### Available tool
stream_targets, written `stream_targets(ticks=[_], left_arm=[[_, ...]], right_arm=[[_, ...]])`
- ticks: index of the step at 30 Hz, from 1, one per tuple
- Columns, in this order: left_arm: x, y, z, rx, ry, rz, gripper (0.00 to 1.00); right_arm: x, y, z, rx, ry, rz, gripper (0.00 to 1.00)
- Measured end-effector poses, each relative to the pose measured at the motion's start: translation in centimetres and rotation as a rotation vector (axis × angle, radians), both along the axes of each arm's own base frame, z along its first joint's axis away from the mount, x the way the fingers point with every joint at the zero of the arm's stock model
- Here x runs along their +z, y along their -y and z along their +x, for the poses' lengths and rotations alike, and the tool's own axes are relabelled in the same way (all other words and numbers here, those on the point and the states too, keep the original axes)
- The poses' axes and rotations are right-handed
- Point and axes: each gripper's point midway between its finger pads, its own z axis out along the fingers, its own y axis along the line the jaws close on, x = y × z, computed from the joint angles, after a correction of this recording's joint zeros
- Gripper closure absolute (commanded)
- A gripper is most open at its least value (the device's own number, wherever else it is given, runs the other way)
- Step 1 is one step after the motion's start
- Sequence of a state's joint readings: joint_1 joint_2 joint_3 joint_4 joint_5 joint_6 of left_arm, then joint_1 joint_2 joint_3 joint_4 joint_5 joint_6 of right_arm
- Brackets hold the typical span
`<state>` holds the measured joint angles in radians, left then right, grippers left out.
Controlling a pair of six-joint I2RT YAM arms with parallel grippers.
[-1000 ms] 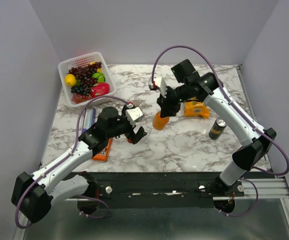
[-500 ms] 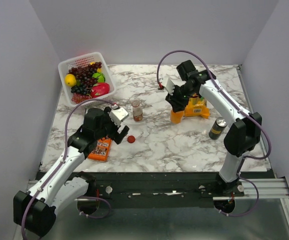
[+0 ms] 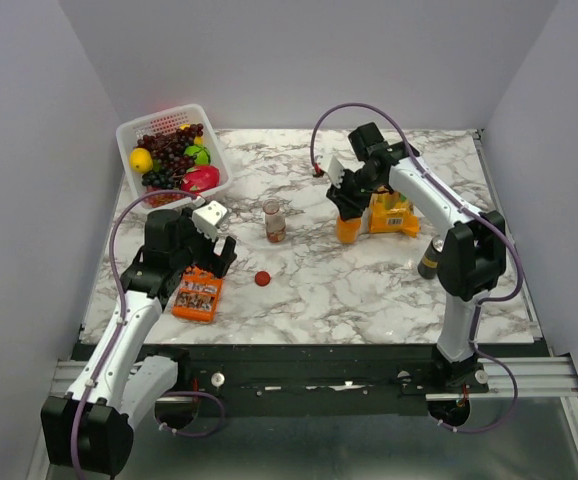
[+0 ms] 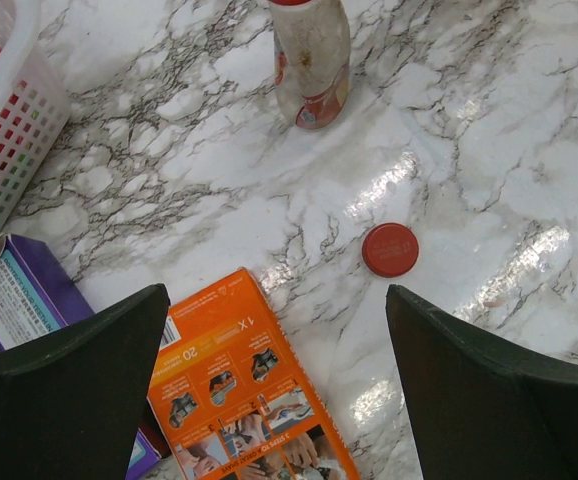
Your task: Screw on the bottle caps
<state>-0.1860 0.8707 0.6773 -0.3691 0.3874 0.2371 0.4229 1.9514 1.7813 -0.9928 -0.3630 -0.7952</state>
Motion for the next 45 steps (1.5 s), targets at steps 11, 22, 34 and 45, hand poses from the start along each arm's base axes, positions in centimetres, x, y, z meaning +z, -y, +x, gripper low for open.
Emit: stream_targets(ticks=[11,22,34,45], left_arm=[[0.6,-1.1,0.2,0.037,0.003,-0.045,0.01],[1.1,-1.4,-0.1,0.054,0.007,-0.091,0.01],[1.5,-2.3,-0.2,0.112,0.011,-0.143,0.01],[1.8,-3.0,0.0,0.142,0.023,-0.147,0.01]], right_arm=[[-1.7,1.0,-0.1,-0.009,0.002,-0.003,0.48],[4.5,-2.1,1.6,0.012,0.1,0.136,0.28],[7.4,-15.2,-2.7,0.218,0.133,0.27,0.16],[3.7,-19.1,0.5,0.148,0.122,0.275,0.18]])
